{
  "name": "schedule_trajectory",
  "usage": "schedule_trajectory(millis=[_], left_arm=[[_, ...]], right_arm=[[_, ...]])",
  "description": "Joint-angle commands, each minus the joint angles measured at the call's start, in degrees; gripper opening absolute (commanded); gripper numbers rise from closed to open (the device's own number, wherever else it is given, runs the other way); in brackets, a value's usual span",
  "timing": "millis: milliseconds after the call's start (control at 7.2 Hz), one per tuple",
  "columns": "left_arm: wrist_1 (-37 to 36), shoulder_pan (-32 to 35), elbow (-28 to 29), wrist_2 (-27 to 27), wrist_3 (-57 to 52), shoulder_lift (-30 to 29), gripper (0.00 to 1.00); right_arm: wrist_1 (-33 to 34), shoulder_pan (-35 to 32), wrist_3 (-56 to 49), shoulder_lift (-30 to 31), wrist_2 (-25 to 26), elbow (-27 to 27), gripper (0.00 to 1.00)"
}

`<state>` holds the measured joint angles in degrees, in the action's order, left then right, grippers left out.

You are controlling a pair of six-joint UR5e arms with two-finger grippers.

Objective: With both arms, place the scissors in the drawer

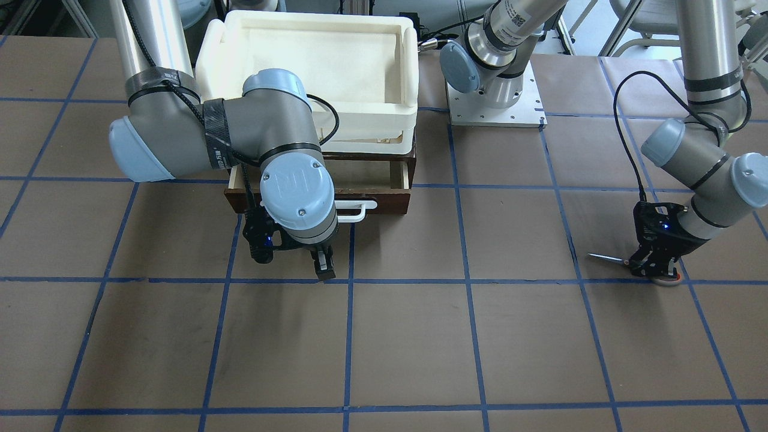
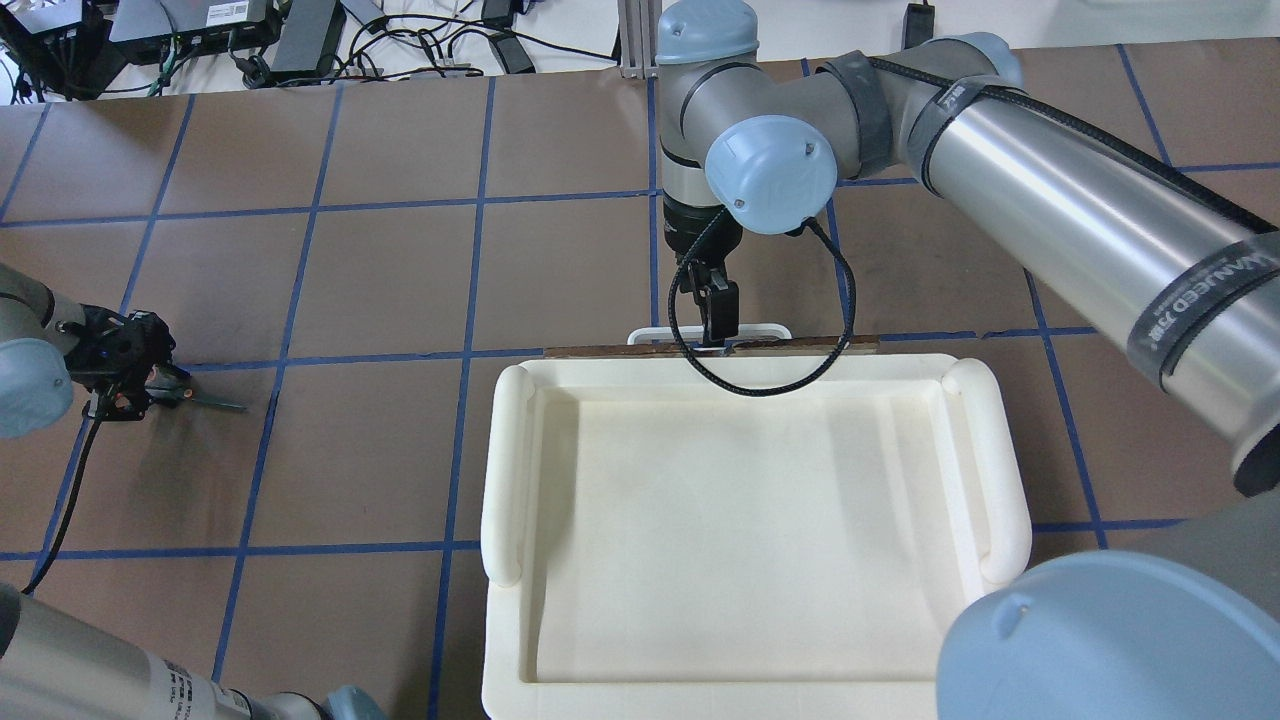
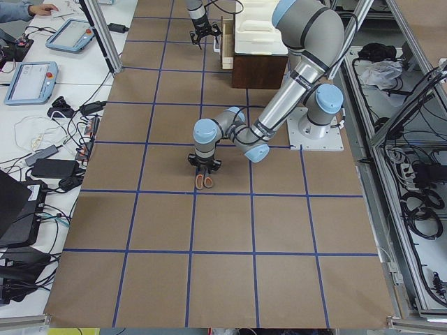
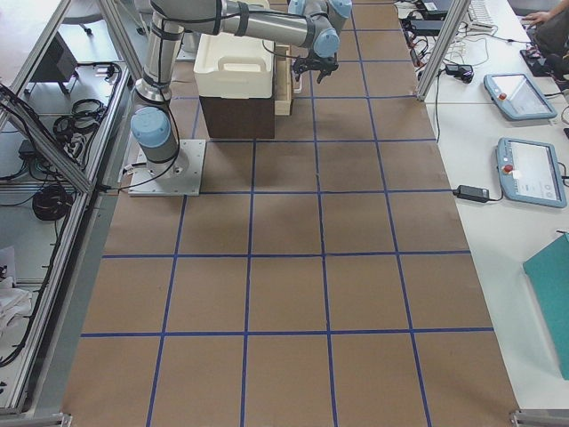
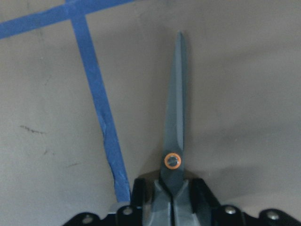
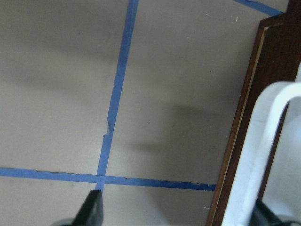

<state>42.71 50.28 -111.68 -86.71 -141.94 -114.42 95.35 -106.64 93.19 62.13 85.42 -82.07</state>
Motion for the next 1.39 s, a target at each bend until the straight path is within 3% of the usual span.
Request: schedule_trajectory(millis=[0, 417, 694, 833, 1111, 1250], left_arm=[[0.00, 0.08, -0.03, -0.04, -0.18, 0.08, 0.19], [-0.26, 1.04, 0.50, 0.49, 2.44, 2.00, 0.16], [3.40, 4.72, 3.56, 1.19, 8.14, 5.77, 0.10], [11.35, 7.44, 7.23, 2.06, 14.60, 8.31, 0.07], [31.64, 15.07, 19.95, 2.16, 27.17, 11.40, 0.06], [37.04, 19.03, 24.01, 2.16, 34.11, 12.46, 0.06]], right_arm=[[0.19, 0.12, -0.28, -0.78, 0.01, 1.65, 1.00], [0.10, 0.90, -2.73, -2.36, 1.23, 4.37, 1.00], [0.19, 1.61, -4.15, -2.89, 1.51, 5.16, 1.00], [0.19, 1.78, -4.33, -3.33, 1.51, 5.78, 1.00], [0.19, 1.96, -4.86, -4.91, 1.51, 8.14, 1.00], [0.19, 2.05, -4.94, -5.35, 1.59, 8.77, 1.00]])
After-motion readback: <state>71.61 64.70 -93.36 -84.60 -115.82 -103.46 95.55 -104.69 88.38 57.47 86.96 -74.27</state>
